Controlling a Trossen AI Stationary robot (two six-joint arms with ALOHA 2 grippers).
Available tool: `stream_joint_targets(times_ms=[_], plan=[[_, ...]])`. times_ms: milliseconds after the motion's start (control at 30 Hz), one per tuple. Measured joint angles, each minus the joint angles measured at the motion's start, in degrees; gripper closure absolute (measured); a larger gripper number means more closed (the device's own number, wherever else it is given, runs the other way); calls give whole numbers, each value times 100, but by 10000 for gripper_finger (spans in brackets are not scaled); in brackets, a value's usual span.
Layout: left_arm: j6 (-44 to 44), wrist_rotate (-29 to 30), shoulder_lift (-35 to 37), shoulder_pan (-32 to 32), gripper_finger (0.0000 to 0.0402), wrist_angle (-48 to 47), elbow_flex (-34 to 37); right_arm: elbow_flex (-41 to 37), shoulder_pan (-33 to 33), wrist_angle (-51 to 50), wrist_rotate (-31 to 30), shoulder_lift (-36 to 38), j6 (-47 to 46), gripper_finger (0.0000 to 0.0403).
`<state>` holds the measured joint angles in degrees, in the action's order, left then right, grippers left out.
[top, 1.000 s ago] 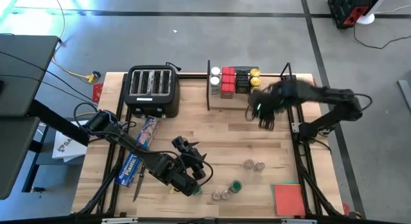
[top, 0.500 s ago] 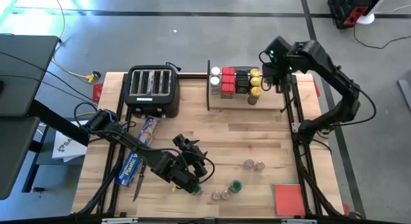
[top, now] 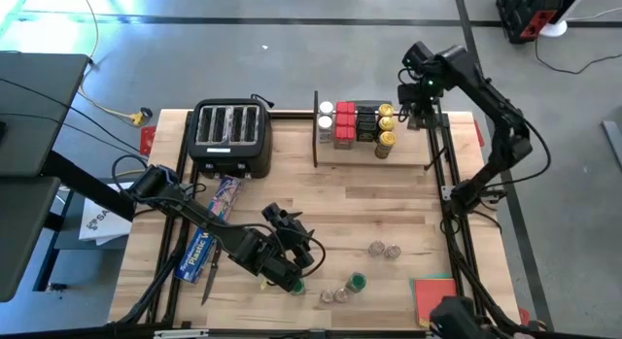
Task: Shelf spices
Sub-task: Put the top right green seasoning bottle on the shelf
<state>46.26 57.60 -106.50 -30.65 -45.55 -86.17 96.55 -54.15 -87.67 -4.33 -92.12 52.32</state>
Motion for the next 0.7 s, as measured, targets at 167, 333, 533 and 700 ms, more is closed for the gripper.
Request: stream_joint_targets(times_ms=[167,333,533,700], plan=[[-199,-2,0,74,135,51,0,0,-22,-139,12,-167,-138,210],[-254,-2,0,150,135,53,0,2,-12,-134,263,4,40,210],[-541,-10,0,242,135,156,0,13,68,72,640,138,152,210],[-819,-183,0,328,135,373,0,13,105,150,601,136,116,210]])
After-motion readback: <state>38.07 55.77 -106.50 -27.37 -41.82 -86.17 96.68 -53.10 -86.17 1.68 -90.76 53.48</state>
